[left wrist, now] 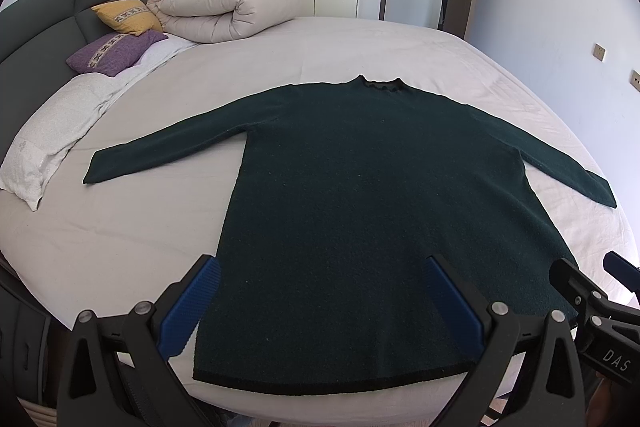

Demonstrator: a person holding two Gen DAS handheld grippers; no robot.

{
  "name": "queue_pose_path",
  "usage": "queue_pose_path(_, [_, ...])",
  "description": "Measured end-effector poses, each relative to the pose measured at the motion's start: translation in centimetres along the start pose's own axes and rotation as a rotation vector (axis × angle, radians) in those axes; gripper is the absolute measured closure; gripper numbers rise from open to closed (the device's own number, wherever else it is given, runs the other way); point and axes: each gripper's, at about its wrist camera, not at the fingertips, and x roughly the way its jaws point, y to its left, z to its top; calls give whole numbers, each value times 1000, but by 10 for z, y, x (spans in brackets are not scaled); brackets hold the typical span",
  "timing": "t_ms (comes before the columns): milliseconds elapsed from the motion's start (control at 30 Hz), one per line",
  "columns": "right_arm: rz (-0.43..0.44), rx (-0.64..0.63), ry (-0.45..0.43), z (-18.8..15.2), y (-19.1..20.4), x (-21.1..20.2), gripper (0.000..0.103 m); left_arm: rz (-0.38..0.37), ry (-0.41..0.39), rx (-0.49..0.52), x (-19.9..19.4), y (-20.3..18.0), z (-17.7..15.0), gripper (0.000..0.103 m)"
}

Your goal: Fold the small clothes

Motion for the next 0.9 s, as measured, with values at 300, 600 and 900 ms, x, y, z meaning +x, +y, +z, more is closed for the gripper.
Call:
queue_pose_path(300, [0,1,2,-10,0,7,0,0,2,0,1,0,0,0])
queue_pose_path(600, [0,2,5,-10,-1,7,0,-4,2,-1,-2,-2,-1,0])
queue_pose_path(900, [1,2,6,-10,-1,7,0,-13,2,0,2,-6,-9,0])
